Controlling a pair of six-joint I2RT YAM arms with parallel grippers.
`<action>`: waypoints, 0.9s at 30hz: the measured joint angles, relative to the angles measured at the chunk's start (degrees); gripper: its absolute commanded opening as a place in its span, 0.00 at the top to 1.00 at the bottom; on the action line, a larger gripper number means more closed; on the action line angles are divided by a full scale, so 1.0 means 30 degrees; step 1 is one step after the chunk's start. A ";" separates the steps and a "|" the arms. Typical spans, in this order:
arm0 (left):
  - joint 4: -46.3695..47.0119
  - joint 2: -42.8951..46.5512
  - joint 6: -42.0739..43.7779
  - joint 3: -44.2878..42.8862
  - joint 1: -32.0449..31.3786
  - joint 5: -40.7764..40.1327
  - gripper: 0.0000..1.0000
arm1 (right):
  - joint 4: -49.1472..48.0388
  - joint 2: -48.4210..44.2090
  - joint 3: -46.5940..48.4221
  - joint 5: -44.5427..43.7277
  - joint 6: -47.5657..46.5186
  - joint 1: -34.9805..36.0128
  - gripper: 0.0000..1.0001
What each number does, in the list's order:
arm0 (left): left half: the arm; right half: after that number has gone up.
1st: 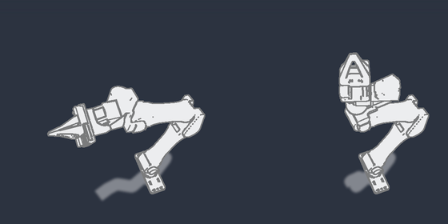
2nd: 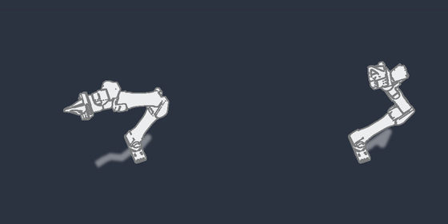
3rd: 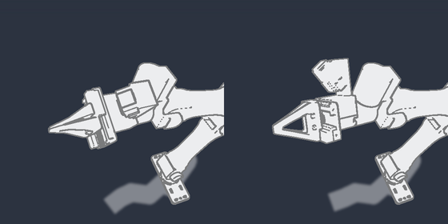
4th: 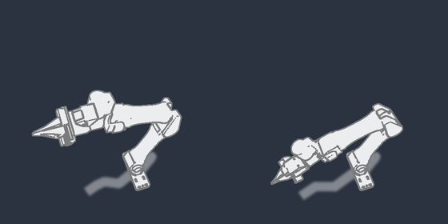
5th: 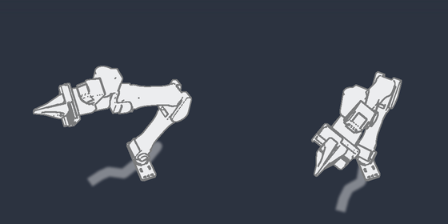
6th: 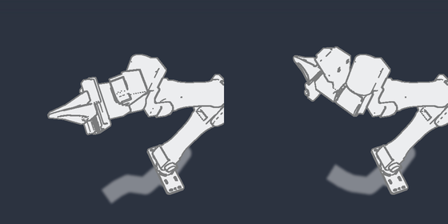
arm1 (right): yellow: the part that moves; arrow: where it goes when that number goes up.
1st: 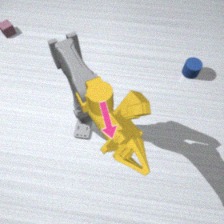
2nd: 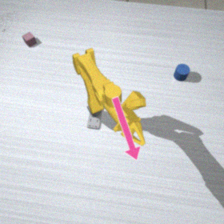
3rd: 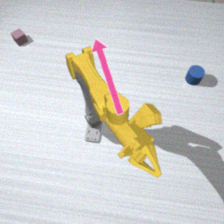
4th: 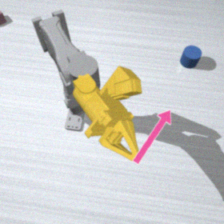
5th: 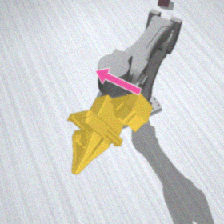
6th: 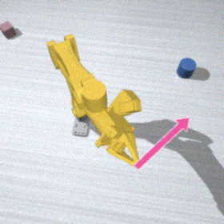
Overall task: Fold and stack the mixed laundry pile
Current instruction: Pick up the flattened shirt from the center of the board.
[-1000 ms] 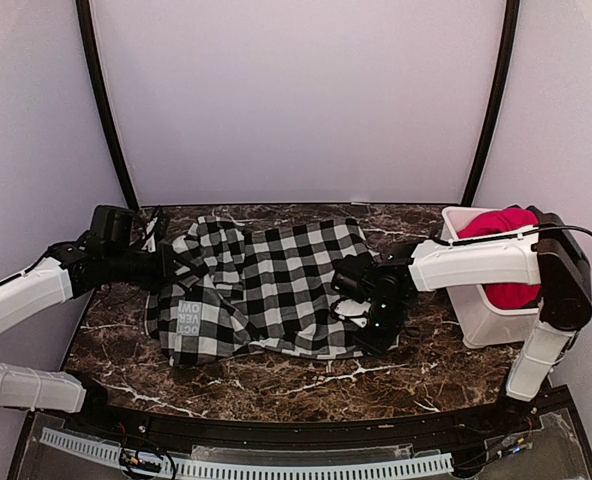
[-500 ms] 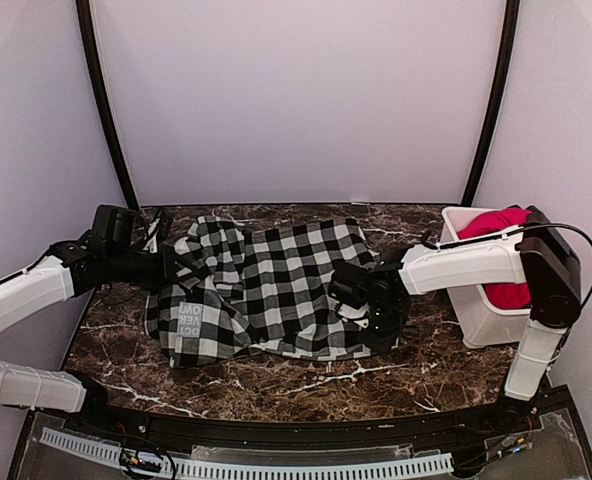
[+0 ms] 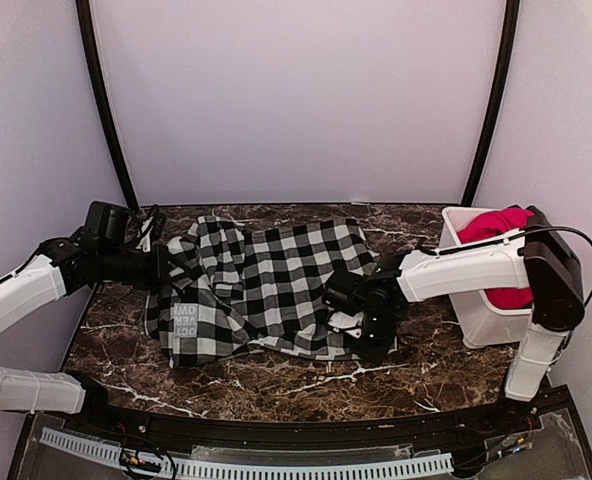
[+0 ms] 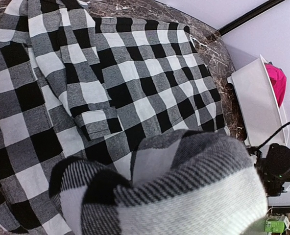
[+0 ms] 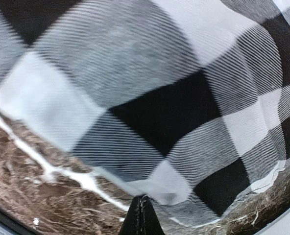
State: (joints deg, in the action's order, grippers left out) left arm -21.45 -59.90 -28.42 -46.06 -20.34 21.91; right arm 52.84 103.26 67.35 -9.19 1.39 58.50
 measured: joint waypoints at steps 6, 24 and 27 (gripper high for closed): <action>-0.2477 0.0787 0.0699 -0.0889 0.0466 -0.1282 1.00 | 0.0255 -0.1115 0.0007 0.0532 0.0379 0.1341 0.96; -0.4648 -0.0801 0.1712 -0.1989 0.2616 -0.1938 1.00 | -0.1348 -0.3854 -0.0780 0.2696 0.2171 0.0073 0.47; -0.3402 -0.1129 0.0831 -0.1231 0.2616 -0.0874 1.00 | -0.1464 -0.2477 -0.0488 0.2259 0.1851 0.0197 0.46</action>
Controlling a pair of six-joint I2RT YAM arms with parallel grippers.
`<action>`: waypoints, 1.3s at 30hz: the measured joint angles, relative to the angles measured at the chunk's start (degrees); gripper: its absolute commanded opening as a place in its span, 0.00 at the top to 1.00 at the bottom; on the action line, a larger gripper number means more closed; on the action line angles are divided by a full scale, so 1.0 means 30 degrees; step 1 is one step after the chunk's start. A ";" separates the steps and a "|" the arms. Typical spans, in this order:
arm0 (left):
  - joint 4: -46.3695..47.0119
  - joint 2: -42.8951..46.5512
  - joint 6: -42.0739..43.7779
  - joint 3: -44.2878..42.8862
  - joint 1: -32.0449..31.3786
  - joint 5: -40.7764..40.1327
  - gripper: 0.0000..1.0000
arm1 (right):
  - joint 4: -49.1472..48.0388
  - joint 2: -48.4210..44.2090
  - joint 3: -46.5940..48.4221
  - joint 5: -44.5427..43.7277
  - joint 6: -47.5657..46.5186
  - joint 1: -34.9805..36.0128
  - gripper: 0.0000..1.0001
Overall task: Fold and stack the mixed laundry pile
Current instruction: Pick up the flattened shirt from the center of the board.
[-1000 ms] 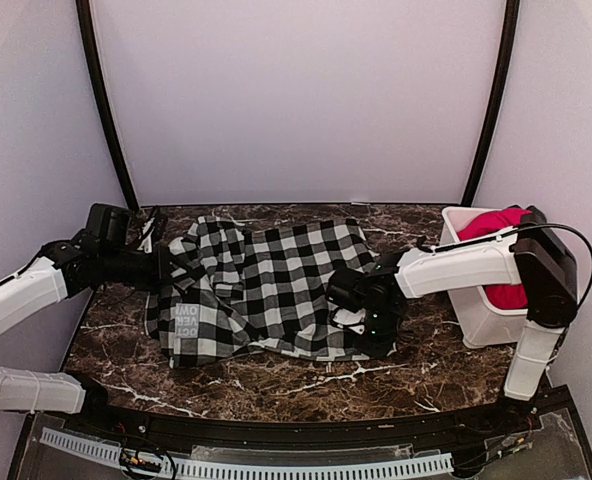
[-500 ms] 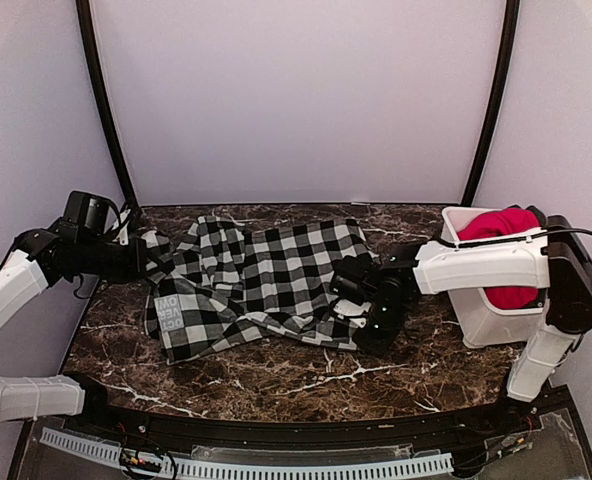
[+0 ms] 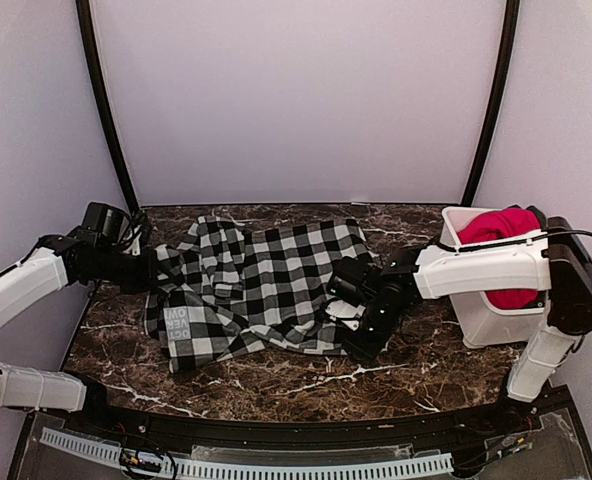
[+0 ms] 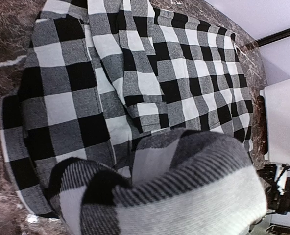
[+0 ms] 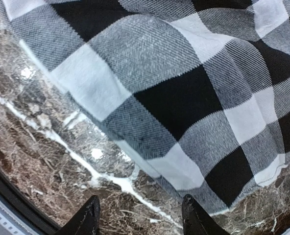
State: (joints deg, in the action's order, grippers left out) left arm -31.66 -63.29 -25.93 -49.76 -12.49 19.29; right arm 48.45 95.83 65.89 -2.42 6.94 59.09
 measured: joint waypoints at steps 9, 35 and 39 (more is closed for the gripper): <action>0.3577 -0.0925 -0.4860 0.5020 0.0000 0.1049 1.00 | -0.0685 0.2310 0.0233 -0.0219 -0.1071 -0.0087 0.56; 0.3767 -0.7235 -0.4000 -0.0648 0.3293 -0.1960 1.00 | -0.1399 0.4167 0.3198 0.2565 -0.2346 0.0925 1.00; 0.2550 -0.3155 -0.2288 -0.0612 0.2397 -0.1523 1.00 | -0.0750 0.2528 0.2470 0.2594 -0.1945 0.0925 1.00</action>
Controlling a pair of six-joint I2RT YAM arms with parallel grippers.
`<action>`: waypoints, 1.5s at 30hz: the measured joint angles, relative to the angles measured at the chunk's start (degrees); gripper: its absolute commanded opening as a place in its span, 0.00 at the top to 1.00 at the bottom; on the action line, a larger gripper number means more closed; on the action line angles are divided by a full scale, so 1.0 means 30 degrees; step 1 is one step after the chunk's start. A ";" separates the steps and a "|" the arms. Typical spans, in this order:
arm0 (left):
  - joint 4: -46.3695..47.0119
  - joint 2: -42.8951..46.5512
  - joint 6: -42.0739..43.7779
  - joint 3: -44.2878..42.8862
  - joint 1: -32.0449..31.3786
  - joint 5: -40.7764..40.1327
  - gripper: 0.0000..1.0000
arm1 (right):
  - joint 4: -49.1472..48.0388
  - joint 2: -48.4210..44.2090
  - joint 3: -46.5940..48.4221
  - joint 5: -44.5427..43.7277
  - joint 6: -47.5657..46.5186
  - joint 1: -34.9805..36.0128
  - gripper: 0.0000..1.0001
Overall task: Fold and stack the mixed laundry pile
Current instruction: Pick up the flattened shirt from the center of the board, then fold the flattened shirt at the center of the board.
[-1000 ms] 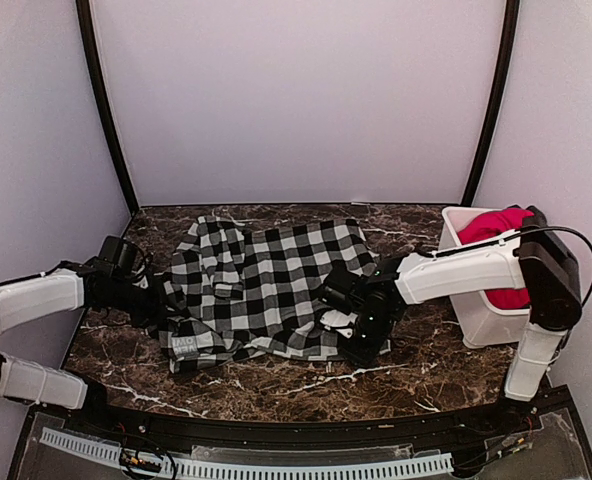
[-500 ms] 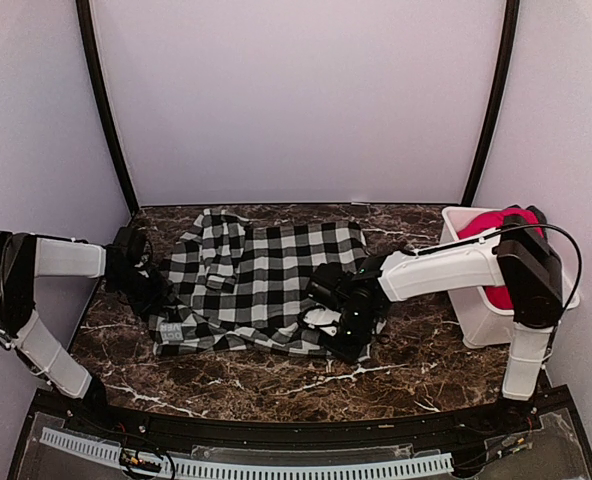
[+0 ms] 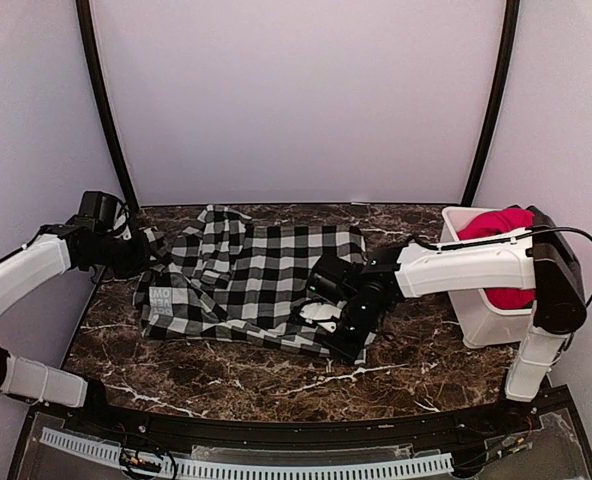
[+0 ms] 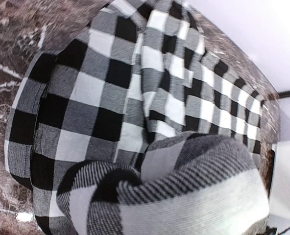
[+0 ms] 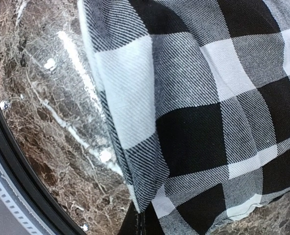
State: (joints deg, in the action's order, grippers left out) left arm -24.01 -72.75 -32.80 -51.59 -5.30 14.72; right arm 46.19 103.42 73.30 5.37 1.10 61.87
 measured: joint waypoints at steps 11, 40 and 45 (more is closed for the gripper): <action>-0.3963 0.4539 0.1865 0.0313 -0.1880 0.1362 1.00 | 0.1894 -0.0510 -0.0488 -0.1537 0.0466 -0.0087 1.00; 0.0189 -0.5931 0.5064 -0.7949 -0.1880 0.1865 1.00 | 0.3410 0.5858 0.8910 -0.6892 -0.5282 -0.5129 1.00; 0.0692 -0.7613 0.5377 -0.8845 -0.1880 0.1960 1.00 | 0.2885 0.5952 0.8910 -0.7053 -0.5668 -0.5603 1.00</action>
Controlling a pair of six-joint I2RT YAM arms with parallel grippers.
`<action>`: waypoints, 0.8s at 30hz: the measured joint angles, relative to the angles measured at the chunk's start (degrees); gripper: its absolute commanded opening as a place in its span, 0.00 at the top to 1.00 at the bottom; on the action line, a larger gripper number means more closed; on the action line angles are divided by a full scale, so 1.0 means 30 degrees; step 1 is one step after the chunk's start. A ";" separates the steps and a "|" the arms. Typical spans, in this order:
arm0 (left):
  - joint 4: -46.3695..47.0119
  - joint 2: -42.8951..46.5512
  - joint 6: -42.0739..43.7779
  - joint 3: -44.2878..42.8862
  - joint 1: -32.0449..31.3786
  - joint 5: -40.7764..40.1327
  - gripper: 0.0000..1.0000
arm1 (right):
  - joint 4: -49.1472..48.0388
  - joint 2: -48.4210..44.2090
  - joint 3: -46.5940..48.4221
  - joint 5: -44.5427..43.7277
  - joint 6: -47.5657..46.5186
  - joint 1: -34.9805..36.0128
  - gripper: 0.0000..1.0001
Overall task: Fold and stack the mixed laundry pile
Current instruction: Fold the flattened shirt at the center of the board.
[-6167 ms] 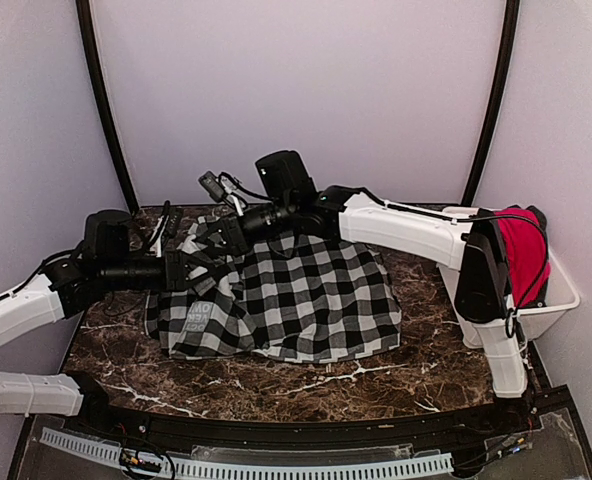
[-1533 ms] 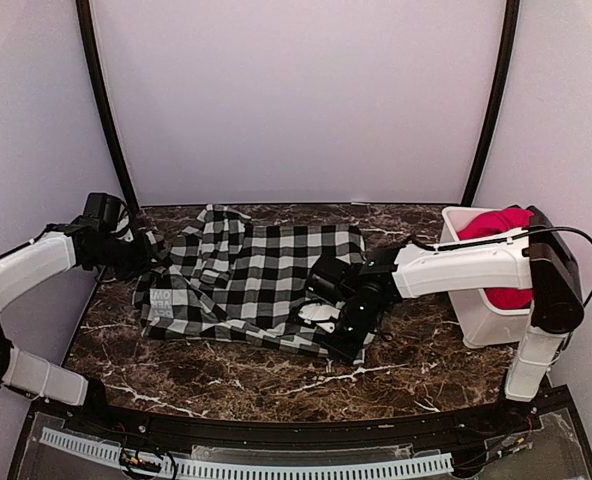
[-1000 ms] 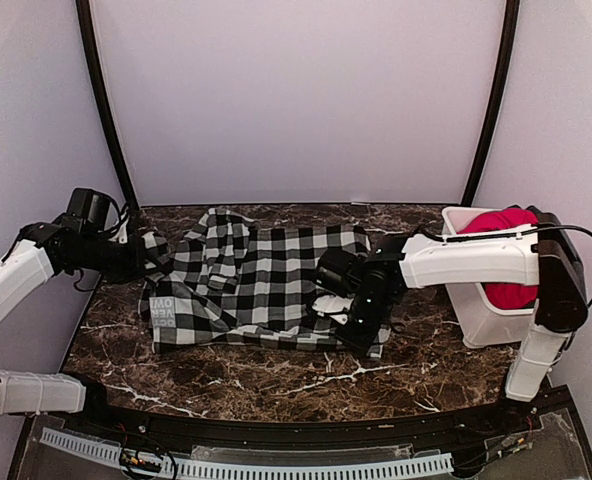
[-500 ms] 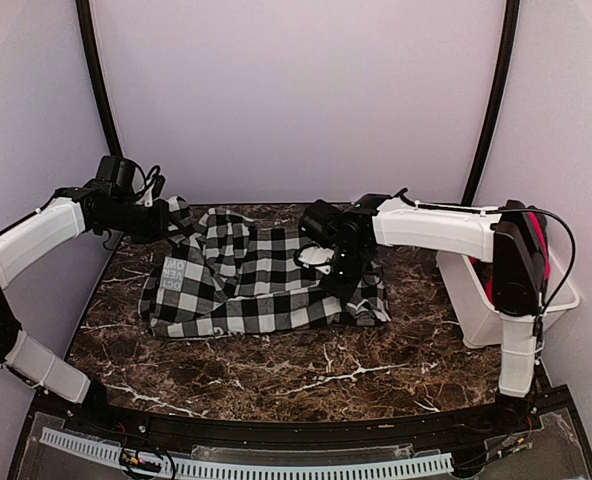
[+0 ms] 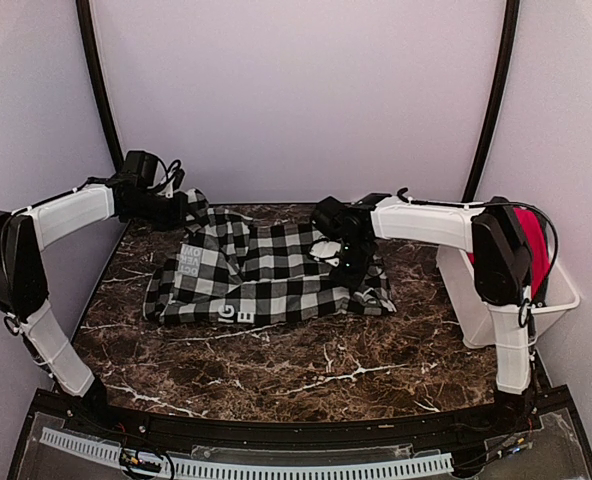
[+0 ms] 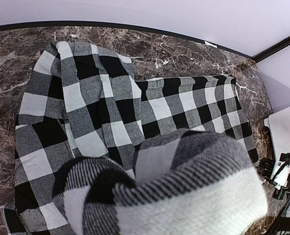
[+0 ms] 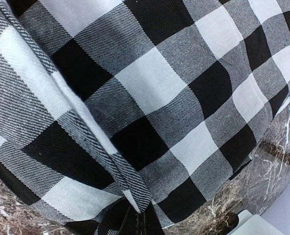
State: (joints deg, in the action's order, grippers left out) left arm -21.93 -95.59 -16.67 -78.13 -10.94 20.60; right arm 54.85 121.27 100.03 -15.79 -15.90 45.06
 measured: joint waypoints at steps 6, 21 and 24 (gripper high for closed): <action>0.0044 -0.0612 -0.0007 0.0007 0.0000 0.0240 1.00 | -0.0510 0.0525 0.0168 -0.0051 -0.0481 -0.0109 1.00; 0.0583 0.0736 -0.1472 0.3774 0.0000 0.0678 1.00 | -0.0663 0.1166 -0.0058 0.0335 0.0357 -0.0248 0.42; 0.0605 0.0882 -0.1617 0.4029 0.0000 0.0605 1.00 | -0.1443 -0.0474 -0.1814 0.1202 0.1486 -0.0590 0.34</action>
State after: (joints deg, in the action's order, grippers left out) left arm -20.12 -92.95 -21.52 -66.04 -10.94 22.41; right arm 50.52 119.85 94.59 -12.19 -11.44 43.29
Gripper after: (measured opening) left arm 0.062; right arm 0.589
